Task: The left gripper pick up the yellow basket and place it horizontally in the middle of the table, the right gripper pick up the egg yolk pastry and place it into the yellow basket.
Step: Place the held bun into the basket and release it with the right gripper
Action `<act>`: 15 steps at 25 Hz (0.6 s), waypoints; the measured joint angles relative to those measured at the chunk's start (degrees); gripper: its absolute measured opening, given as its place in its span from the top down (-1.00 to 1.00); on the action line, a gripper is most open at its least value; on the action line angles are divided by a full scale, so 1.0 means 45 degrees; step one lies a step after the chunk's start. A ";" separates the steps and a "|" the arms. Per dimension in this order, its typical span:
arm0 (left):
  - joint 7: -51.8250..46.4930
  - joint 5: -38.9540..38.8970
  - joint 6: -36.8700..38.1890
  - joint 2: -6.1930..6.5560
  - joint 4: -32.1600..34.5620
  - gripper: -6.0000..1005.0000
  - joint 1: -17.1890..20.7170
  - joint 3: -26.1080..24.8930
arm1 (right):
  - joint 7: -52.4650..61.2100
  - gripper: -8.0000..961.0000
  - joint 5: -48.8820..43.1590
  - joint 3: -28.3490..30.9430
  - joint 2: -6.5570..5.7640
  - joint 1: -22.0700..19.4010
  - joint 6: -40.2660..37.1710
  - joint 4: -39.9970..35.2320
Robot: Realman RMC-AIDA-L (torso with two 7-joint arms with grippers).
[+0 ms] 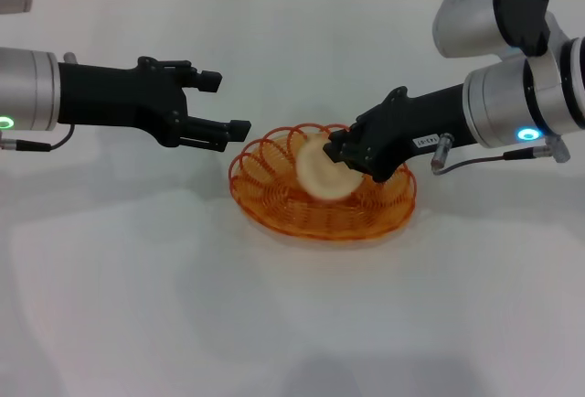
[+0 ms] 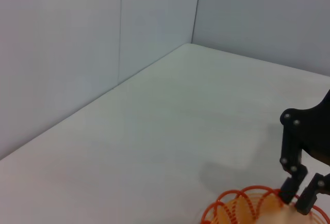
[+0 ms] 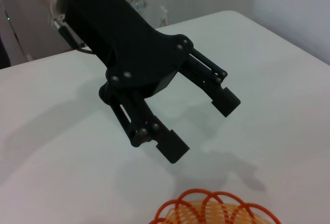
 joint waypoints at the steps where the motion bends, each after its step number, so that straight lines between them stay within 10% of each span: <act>1: 0.0004 0.0000 0.0000 0.0000 0.0000 -0.76 0.0005 -0.0001 | -0.0001 0.90 0.0013 0.0014 -0.0001 0.0003 0.0007 0.0027; 15: 0.0028 0.0023 0.0249 0.0081 0.0011 -0.76 0.0114 -0.0079 | -0.0367 -0.02 0.0088 0.0243 -0.0112 -0.1040 -0.0612 -0.1053</act>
